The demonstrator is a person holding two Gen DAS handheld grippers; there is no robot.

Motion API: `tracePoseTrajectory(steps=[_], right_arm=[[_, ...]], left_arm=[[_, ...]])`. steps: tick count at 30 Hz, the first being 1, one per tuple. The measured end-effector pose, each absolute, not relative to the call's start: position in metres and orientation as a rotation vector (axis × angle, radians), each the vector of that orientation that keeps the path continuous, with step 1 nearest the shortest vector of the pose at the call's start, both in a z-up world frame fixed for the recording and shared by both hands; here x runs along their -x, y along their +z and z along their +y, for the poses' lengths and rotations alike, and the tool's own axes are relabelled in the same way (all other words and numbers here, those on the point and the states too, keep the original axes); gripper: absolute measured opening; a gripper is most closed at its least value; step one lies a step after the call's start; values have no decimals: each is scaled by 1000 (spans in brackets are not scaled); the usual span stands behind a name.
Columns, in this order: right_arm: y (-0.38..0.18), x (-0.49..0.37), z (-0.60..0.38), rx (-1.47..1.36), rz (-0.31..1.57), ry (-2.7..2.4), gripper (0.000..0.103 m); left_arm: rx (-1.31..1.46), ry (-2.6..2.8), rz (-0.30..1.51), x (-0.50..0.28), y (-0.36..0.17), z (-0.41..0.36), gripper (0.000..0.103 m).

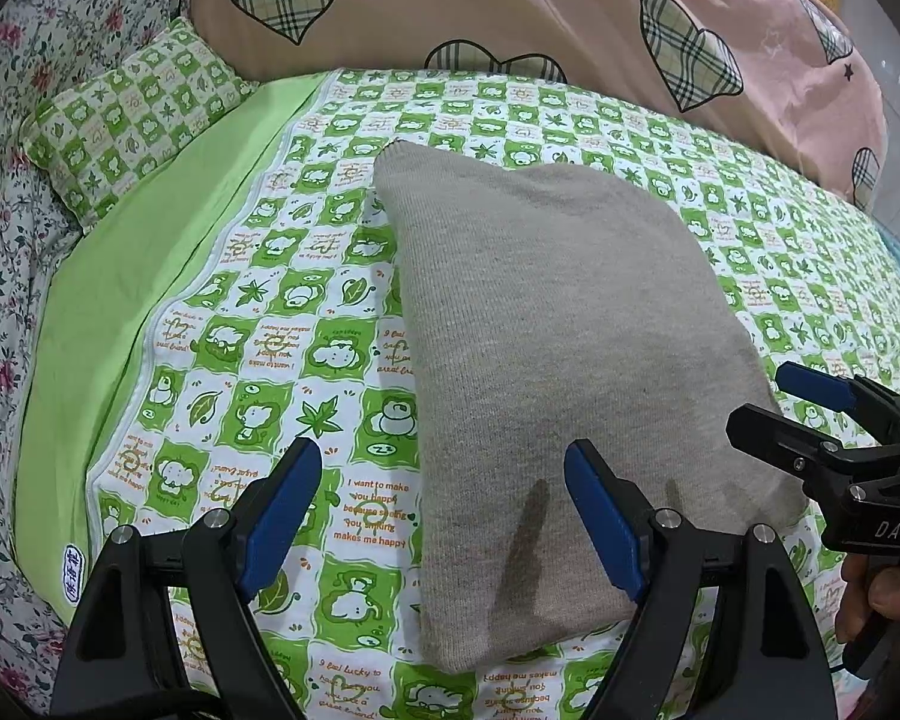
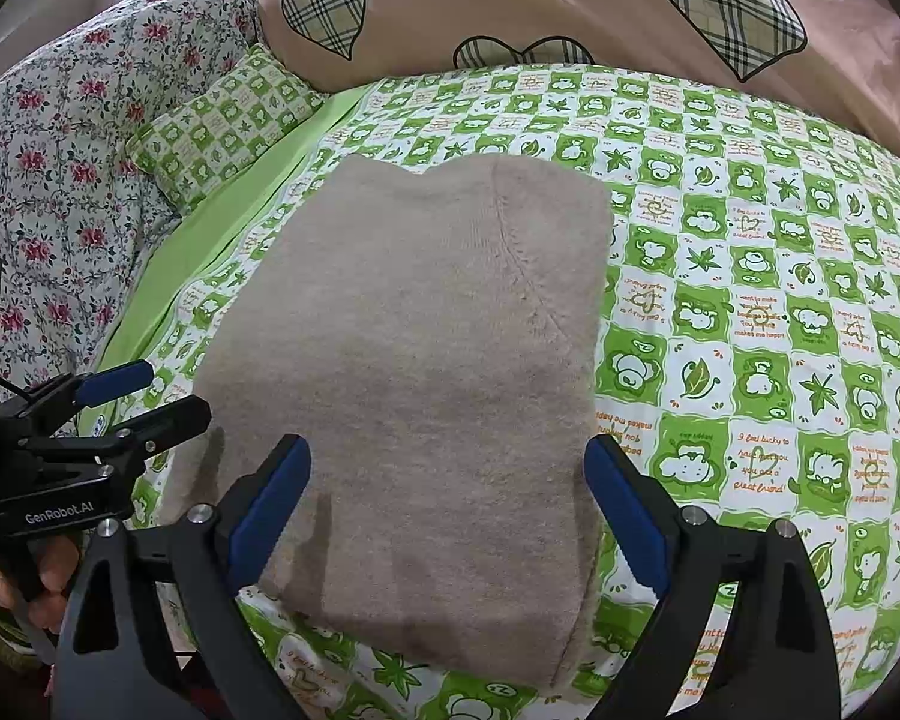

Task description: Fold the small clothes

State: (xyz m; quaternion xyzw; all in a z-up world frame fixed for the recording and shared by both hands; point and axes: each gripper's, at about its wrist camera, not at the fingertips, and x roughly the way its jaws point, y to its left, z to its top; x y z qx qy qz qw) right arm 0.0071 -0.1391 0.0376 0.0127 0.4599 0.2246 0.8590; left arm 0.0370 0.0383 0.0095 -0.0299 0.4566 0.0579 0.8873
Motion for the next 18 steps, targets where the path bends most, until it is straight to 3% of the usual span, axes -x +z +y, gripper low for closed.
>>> tracePoseTrajectory(steps=[18], right_arm=[[39,-8,-140,-28,963,474,94]], left_arm=[[61,120,949,-37,10,37,84]])
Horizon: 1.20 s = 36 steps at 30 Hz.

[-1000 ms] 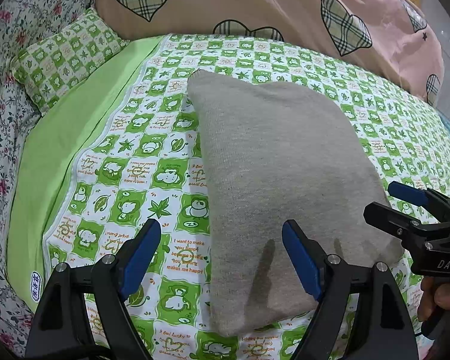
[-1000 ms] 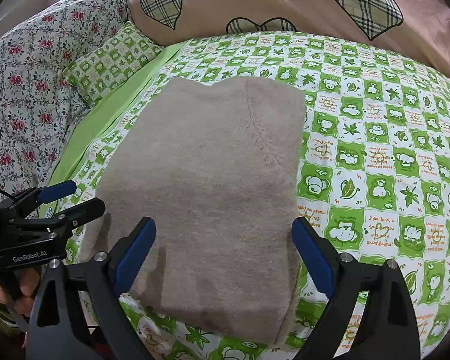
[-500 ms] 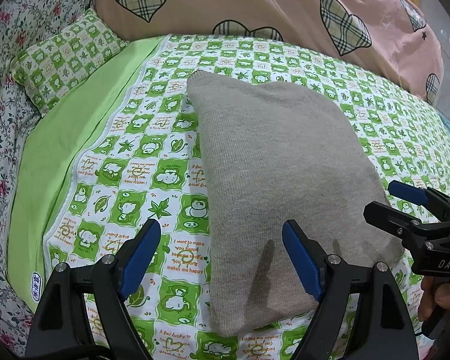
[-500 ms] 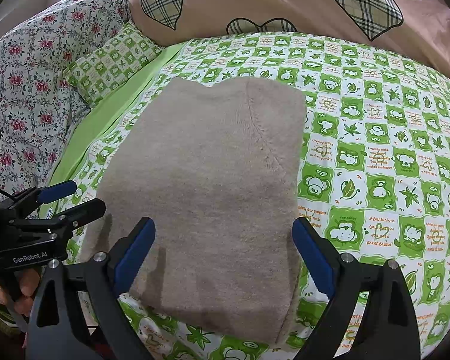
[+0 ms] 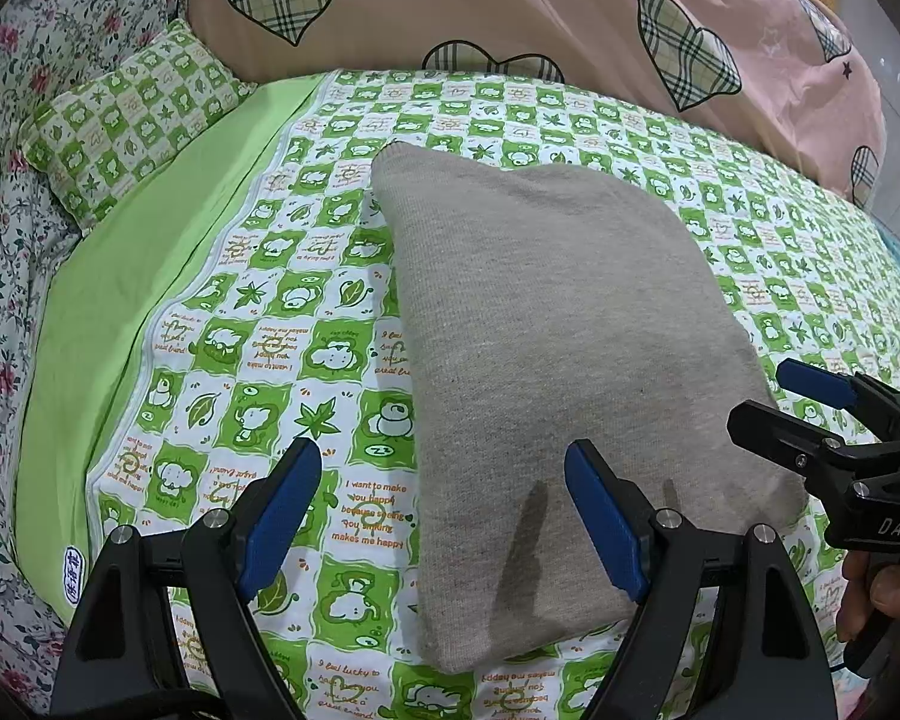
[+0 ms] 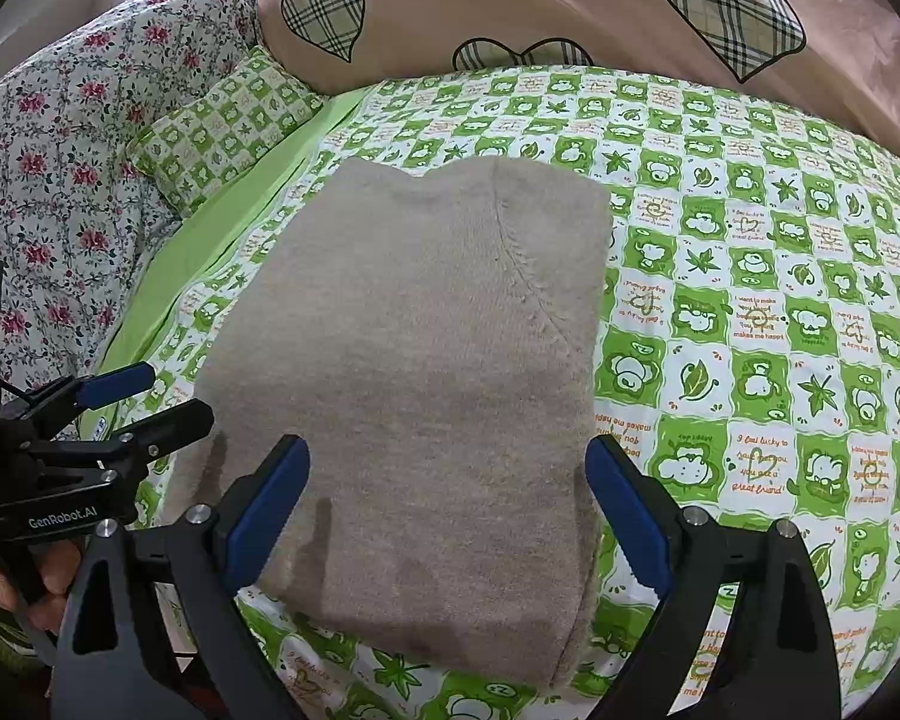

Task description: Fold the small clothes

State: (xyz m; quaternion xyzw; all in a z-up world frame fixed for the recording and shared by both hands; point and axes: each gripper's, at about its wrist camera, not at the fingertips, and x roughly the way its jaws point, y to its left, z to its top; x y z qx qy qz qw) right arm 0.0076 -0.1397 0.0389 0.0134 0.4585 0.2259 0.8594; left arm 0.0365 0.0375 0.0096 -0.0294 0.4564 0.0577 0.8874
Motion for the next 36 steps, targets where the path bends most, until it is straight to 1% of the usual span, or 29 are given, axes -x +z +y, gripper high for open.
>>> tracePoseTrajectory(steps=[36], right_arm=[[42,-5,-137,-37,965,467,94]], left_arm=[[51,109,951,-39,10,34,84]])
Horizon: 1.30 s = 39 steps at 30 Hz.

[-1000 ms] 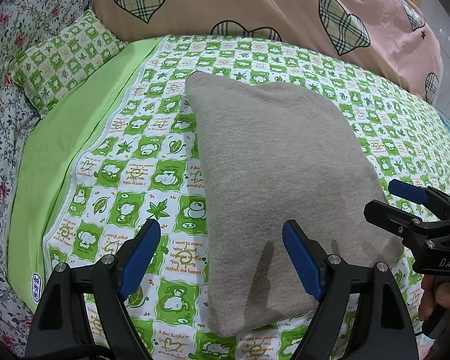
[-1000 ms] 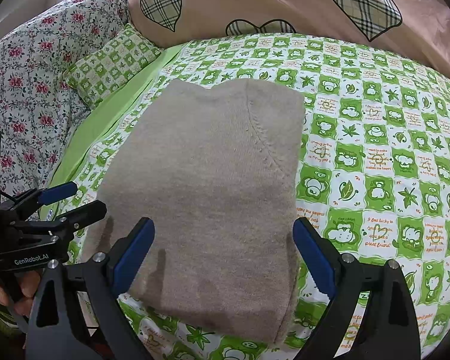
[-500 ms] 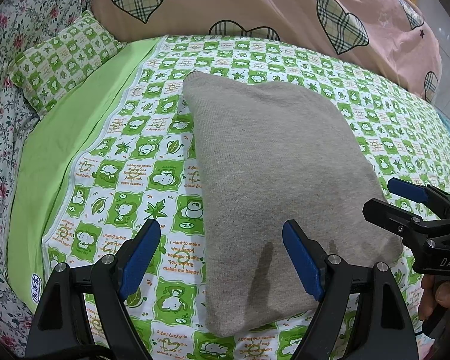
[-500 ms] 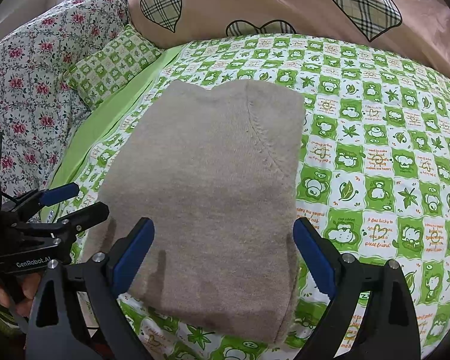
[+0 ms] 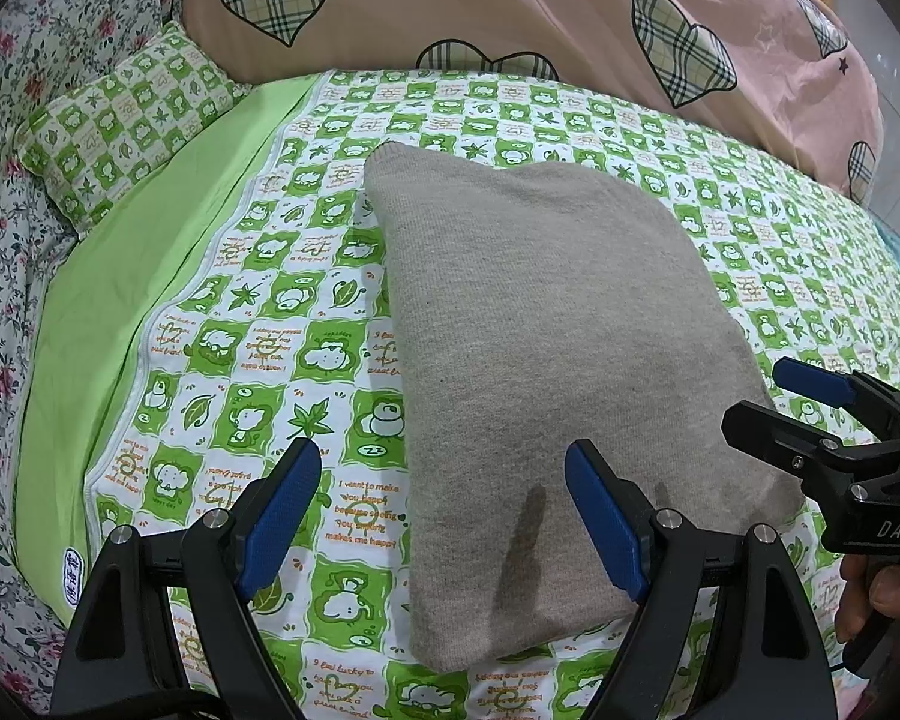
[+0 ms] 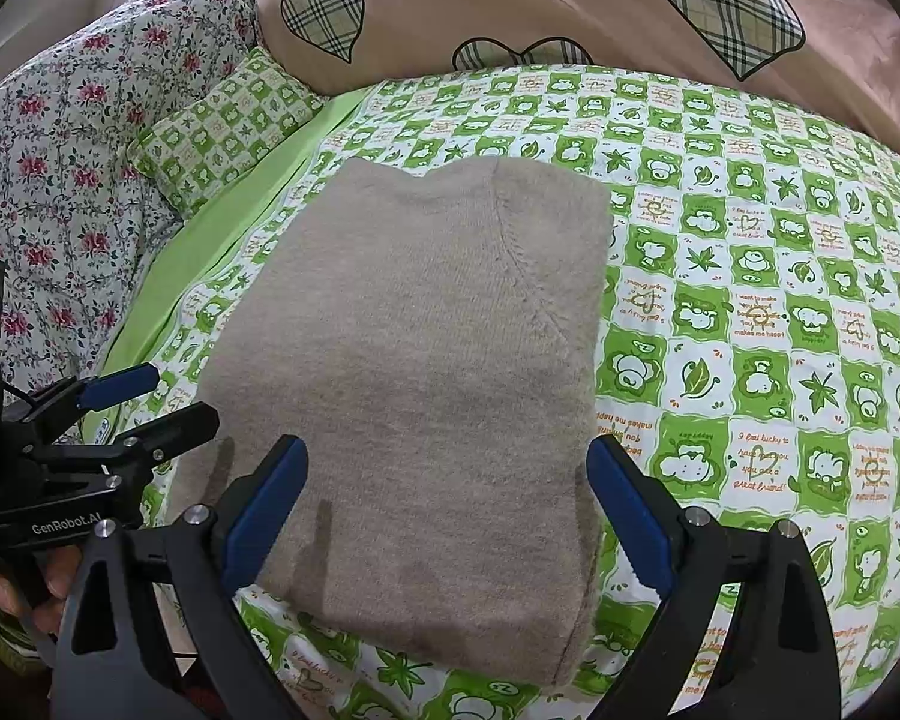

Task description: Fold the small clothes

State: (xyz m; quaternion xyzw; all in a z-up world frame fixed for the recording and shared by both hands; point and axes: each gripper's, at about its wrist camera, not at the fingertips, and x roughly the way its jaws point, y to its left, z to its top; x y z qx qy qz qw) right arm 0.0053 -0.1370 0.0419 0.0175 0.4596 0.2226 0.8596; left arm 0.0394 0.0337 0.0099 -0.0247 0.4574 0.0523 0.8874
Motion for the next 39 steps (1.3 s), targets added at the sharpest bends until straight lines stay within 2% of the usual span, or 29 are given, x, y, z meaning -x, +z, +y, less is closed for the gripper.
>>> tracePoseTrajectory(steps=[39], right_arm=[[45,-7,-137,-43,958,466,95]], left_arm=[[37,94,952,-43,10,33,84]])
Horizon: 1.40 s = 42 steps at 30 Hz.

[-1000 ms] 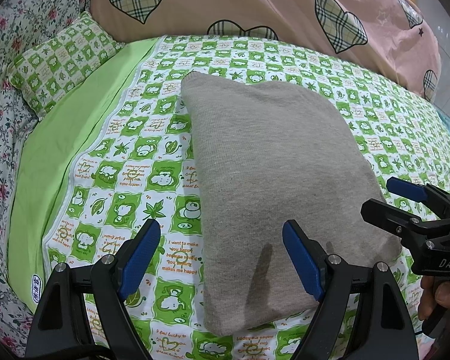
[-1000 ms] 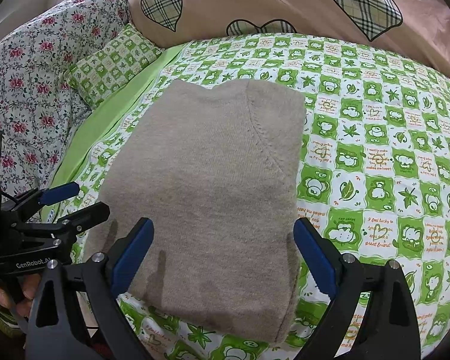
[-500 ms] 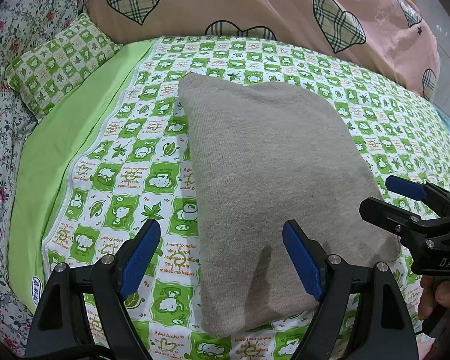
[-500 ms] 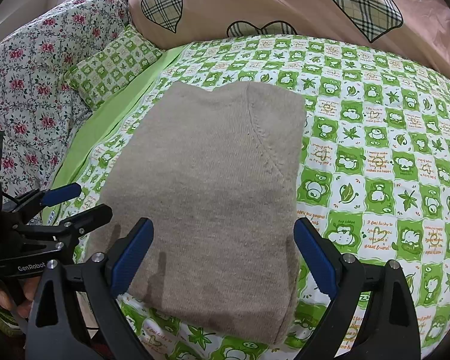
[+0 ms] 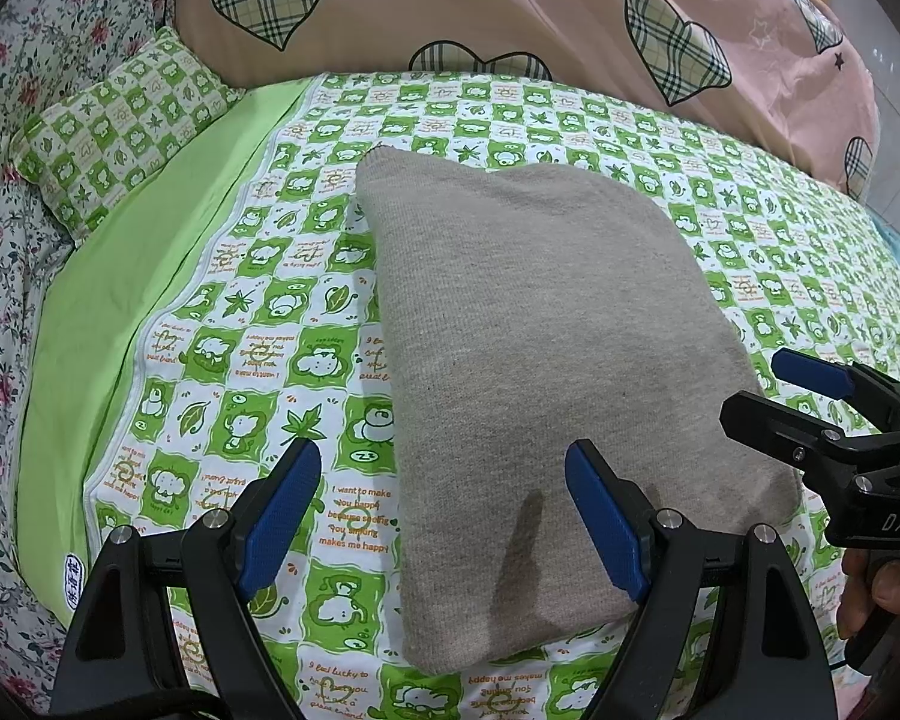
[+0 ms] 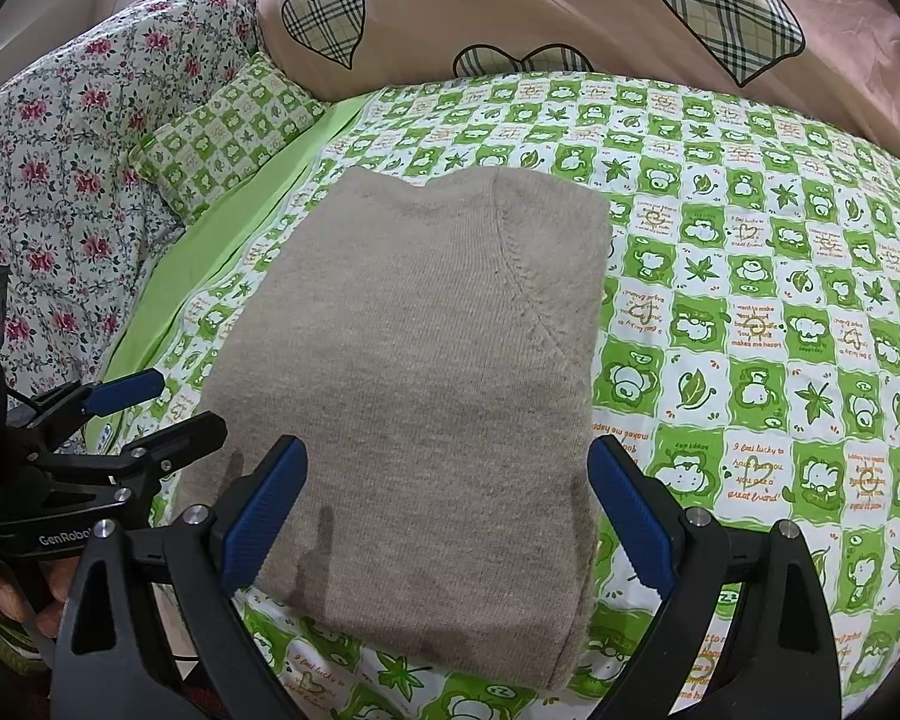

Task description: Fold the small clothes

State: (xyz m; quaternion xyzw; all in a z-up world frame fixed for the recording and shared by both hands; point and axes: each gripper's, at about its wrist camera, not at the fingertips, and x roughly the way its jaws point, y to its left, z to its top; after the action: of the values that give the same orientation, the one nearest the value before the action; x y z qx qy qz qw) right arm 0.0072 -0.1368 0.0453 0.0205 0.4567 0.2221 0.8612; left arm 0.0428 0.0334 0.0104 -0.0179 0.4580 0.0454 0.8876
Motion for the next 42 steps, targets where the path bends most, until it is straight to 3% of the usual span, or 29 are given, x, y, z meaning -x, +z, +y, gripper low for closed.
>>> tracePoseTrajectory(steps=[42], right_arm=[[40,-17,-132,-83,961,451,95]], left_arm=[[51,125,965,-50,1,43,84]])
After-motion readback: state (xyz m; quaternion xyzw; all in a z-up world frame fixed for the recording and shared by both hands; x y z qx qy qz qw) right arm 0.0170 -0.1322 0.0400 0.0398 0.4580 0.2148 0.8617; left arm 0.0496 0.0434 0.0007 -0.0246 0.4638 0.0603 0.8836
